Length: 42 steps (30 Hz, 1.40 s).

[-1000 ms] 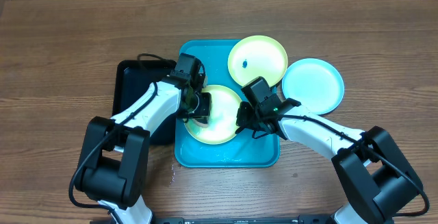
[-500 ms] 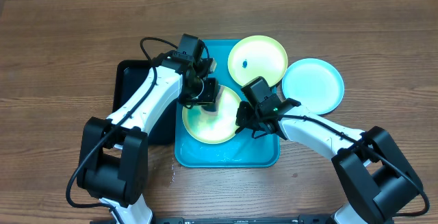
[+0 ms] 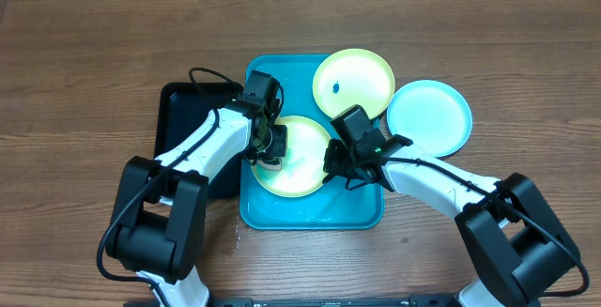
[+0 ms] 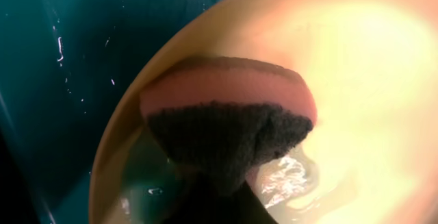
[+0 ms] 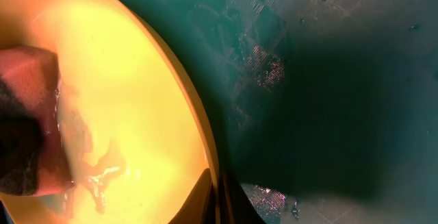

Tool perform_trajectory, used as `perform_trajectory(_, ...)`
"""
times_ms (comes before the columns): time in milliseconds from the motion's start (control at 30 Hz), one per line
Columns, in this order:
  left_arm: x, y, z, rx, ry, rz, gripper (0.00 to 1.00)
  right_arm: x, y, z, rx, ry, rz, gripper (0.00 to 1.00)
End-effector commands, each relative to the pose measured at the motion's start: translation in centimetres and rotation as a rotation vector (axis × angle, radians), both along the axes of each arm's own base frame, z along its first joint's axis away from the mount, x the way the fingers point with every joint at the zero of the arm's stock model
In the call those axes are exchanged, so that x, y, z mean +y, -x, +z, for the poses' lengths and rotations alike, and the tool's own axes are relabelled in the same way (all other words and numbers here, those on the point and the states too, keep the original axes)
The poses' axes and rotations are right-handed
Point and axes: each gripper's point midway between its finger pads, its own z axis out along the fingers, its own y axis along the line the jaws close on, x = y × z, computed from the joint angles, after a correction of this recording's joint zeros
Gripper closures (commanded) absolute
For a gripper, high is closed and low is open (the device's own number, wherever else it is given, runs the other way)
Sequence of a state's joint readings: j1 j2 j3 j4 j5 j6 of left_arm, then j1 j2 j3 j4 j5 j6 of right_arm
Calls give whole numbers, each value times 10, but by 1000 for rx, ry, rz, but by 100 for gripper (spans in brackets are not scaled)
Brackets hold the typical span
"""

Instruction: Clean dirty plates on tray and stack at the side

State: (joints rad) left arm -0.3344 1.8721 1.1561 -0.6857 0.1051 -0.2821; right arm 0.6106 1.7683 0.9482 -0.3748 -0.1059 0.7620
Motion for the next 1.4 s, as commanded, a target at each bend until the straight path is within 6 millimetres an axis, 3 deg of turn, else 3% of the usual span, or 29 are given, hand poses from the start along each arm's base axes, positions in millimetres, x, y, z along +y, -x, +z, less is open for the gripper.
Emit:
perform_trajectory(0, -7, 22, -18, 100, 34, -46, 76, 6, -2, 6, -17, -18, 12, 96)
perform_trajectory(67, -14, 20, -6, 97, 68, -73, 78, 6, -2, 6, -17, -18, 12, 96)
perform_trajectory(133, -24, 15, 10, 82, 116, -121, 93, 6, -3, 6, -18, -18, 12, 96)
perform_trajectory(167, -32, 13, 18, 75, 152, -157, 96, 6, -3, 6, -18, -18, 12, 96)
perform_trajectory(267, -46, 9, 40, 68, 225, -217, 96, 6, -2, 6, -17, -18, 12, 96)
perform_trajectory(433, -45, -6, 60, 37, 216, -193, 96, 6, -2, 6, -17, -18, 12, 96)
perform_trajectory(667, -11, -14, 46, 17, 29, -86, 96, 6, -2, 6, -17, -18, 12, 96)
perform_trajectory(1000, 3, 2, 0, 26, -23, -31, 96, 6, -3, 6, -18, -18, 12, 96)
perform_trajectory(1167, -21, 21, -7, 88, 130, -63, 96, 6, -3, 6, -18, -19, 12, 96)
perform_trajectory(1267, -56, 27, 12, 101, 343, -163, 96, 6, -3, 6, -19, -18, 12, 96)
perform_trajectory(1367, -69, 21, 34, 82, 442, -179, 96, 6, -3, 6, -18, -18, 12, 96)
